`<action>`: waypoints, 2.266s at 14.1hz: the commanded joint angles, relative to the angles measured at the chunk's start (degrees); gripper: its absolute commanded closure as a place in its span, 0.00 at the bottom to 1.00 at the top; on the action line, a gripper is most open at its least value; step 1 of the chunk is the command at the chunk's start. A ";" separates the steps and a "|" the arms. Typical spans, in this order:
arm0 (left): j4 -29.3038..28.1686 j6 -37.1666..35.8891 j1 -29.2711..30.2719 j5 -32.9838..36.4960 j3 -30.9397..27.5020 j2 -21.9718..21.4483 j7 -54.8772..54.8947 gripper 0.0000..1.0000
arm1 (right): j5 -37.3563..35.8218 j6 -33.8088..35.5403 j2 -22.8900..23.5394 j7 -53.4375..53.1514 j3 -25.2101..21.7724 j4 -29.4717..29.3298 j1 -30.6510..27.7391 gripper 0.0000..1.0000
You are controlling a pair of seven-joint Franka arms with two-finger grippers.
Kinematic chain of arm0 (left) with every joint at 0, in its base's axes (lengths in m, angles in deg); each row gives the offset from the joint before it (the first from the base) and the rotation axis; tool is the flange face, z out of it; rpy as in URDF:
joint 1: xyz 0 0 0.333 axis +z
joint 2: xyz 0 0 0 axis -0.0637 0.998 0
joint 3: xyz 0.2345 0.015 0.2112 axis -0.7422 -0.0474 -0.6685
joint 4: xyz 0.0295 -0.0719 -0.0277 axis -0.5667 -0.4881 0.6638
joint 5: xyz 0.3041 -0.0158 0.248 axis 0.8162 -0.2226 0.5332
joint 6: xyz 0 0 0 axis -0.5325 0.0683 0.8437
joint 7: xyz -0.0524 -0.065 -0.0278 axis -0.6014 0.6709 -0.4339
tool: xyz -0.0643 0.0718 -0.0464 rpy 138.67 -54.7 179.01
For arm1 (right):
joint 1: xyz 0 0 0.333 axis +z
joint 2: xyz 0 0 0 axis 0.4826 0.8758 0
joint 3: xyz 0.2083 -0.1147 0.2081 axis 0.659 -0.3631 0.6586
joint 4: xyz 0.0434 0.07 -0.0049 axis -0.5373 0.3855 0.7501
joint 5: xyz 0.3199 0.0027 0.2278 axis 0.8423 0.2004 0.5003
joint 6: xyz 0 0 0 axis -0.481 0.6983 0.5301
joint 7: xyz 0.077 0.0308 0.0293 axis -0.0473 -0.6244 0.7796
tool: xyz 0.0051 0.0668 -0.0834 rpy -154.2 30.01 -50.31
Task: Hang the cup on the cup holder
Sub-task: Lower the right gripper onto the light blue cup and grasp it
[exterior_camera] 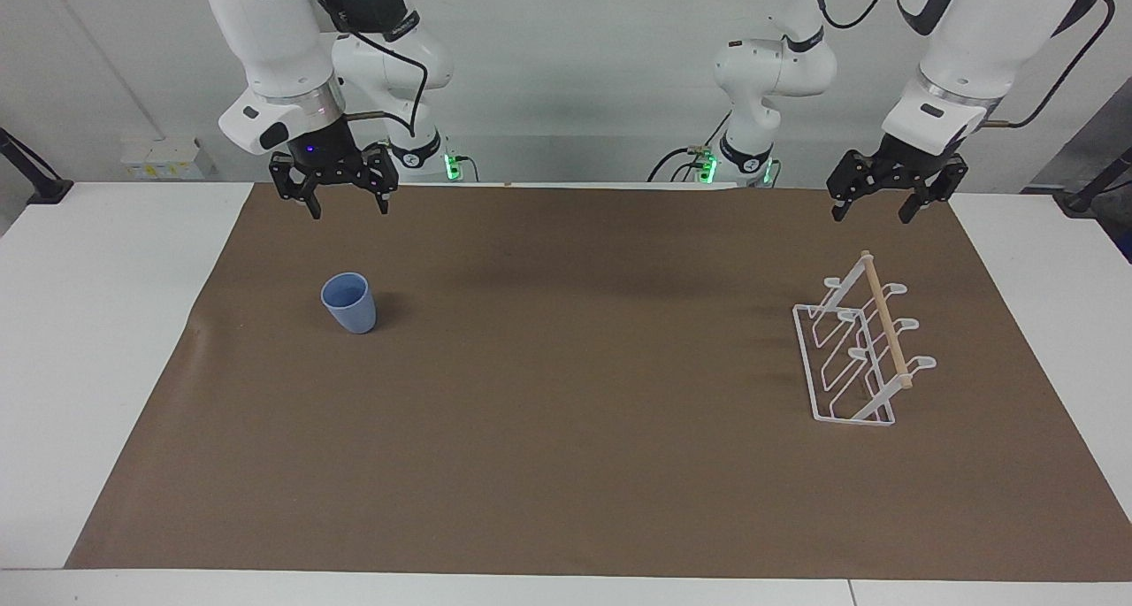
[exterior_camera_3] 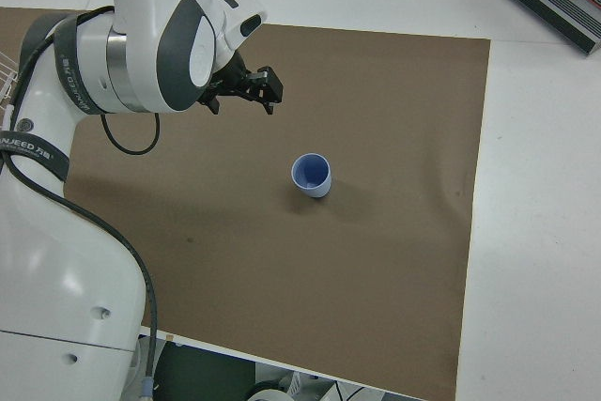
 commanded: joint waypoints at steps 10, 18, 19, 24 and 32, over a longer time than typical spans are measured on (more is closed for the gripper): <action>-0.57 0.16 -0.16 -0.33 -0.21 -0.78 -0.22 0.00 | 1.57 -19.56 -3.14 2.19 0.33 22.48 -0.50 0.00; -0.65 0.25 -0.08 -0.33 -0.21 -0.87 -0.22 0.00 | 0.69 -30.89 4.07 3.51 0.33 25.91 -0.85 0.00; -0.65 0.25 -0.08 -0.33 -0.21 -0.87 -0.22 0.00 | 0.69 -31.86 4.51 3.51 0.25 26.26 -0.86 0.00; -0.74 0.34 0.10 -0.33 -0.21 -0.87 -0.22 0.00 | 0.69 -34.51 6.36 3.42 0.25 27.06 -1.03 0.00; -0.74 0.25 0.10 -0.33 -0.21 -0.87 -0.39 0.00 | 0.69 -33.28 6.62 2.99 0.25 26.53 -2.26 0.72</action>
